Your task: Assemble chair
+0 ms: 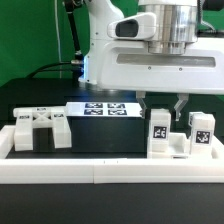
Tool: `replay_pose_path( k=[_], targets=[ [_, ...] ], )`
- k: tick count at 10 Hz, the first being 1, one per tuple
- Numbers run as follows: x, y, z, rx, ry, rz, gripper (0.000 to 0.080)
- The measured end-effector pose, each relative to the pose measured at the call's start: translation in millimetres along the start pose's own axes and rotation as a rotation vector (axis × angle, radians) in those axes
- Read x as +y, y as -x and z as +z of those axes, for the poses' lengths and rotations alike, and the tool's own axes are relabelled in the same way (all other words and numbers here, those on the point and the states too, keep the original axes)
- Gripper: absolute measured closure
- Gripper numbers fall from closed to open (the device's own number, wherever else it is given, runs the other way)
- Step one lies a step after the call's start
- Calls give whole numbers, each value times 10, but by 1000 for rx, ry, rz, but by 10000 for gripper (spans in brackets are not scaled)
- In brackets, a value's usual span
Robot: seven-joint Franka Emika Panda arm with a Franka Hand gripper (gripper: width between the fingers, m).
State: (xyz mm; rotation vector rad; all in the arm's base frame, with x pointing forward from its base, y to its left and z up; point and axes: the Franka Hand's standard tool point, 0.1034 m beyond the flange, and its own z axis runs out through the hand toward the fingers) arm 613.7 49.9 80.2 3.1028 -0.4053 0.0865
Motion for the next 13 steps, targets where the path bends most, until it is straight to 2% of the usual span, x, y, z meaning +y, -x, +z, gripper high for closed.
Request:
replay_pose_path(
  k=[2,4,13],
  targets=[
    [-14,6,1,-1,-2,166,505],
    [-26,-7,6,8,-32,425,505],
    [-117,4,18,-7,-64,1174,506]
  ],
)
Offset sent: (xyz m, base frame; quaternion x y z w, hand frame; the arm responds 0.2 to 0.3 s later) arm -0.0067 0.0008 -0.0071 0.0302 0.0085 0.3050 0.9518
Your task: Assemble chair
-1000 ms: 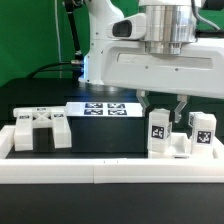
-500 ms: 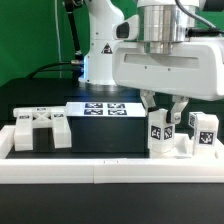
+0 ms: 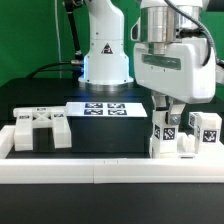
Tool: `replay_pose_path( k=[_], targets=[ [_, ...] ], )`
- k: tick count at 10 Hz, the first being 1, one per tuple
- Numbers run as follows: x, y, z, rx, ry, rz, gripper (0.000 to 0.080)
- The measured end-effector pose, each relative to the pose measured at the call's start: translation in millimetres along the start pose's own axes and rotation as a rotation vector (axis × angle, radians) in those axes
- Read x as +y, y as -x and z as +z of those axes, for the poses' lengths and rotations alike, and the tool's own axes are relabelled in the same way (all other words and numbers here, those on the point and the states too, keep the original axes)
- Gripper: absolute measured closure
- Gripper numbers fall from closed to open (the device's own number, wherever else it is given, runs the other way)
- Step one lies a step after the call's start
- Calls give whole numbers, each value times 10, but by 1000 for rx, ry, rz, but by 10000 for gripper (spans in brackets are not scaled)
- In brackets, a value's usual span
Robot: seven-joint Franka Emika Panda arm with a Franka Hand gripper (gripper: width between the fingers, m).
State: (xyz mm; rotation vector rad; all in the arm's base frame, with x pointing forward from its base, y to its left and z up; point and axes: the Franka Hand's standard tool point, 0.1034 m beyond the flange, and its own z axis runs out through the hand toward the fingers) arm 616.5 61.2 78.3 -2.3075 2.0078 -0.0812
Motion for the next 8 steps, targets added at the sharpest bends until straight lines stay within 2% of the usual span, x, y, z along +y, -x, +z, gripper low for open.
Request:
replay_pose_path(
  k=[3,4,5,6,8],
  targets=[
    [2,8,2,-1,1,47,505],
    [-1,0,-4,-1,0,-8,274],
    [-7,-16,-18,0,-3,-89,274],
    [-4,-12,-15,1,-1,-126,189],
    [3,17,-6,-1,2,-290,152]
  ],
)
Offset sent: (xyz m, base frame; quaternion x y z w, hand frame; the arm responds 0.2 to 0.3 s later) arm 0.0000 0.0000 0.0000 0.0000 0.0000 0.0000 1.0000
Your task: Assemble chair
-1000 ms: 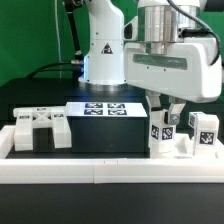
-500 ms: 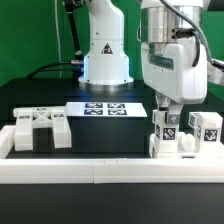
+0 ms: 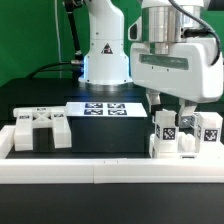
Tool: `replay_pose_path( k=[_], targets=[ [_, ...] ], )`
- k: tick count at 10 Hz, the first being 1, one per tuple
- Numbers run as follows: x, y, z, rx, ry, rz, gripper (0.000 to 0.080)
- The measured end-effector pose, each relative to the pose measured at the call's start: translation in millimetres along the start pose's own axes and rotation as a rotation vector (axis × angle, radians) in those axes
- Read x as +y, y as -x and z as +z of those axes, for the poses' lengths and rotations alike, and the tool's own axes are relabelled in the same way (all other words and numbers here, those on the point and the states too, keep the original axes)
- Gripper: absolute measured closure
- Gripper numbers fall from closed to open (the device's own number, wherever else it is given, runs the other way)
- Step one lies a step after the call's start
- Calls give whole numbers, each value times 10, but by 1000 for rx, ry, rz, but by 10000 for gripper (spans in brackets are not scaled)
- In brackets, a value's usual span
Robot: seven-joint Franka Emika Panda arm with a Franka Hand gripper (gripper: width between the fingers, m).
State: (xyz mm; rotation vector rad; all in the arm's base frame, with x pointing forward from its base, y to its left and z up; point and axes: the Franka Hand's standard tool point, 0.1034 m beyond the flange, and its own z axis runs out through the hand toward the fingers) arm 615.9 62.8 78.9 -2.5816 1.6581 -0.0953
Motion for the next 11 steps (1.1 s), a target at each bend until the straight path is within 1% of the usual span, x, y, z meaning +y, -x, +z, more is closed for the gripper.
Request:
replay_pose_path(
  k=[2,7,9,11],
  targets=[
    [6,-22,4,3,-2,-293,150],
    [8,-56,-2,7,-2,-789,150],
    [11,-63,-2,10,2,-930,150],
    [26,-100,-2,16,15,-1127,150]
  ],
)
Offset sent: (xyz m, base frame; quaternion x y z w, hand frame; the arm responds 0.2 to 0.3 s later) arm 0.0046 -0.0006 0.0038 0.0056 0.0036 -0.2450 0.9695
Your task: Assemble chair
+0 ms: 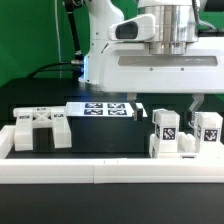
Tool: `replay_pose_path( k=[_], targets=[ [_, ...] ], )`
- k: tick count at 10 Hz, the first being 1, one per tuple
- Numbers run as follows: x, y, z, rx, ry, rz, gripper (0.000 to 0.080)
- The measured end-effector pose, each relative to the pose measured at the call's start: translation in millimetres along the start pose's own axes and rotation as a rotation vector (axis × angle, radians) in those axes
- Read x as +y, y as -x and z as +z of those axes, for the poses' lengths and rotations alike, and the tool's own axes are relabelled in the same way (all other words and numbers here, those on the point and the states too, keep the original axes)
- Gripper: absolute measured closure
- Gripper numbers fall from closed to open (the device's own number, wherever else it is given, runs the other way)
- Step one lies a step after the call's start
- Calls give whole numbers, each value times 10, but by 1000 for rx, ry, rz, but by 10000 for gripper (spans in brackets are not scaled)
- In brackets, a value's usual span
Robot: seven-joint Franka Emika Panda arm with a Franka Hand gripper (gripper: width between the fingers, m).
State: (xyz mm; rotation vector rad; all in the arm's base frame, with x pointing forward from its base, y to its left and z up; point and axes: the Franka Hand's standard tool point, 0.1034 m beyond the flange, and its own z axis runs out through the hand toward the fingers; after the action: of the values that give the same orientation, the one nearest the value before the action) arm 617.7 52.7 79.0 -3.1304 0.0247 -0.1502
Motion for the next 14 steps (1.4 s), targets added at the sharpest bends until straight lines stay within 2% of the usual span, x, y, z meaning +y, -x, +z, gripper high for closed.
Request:
replay_pose_path(
  k=[2,4,5,8,10,12,14],
  targets=[
    [8,0,1,0,1,-7,150],
    [7,0,1,0,1,31,433],
    [7,-3,-1,1,1,32,510],
    [5,-2,0,1,0,191,510],
    [-5,1,2,0,-2,422,510],
    [-57,14,10,-4,-9,767,509],
    [-61,14,12,-5,-10,916,509]
  ],
)
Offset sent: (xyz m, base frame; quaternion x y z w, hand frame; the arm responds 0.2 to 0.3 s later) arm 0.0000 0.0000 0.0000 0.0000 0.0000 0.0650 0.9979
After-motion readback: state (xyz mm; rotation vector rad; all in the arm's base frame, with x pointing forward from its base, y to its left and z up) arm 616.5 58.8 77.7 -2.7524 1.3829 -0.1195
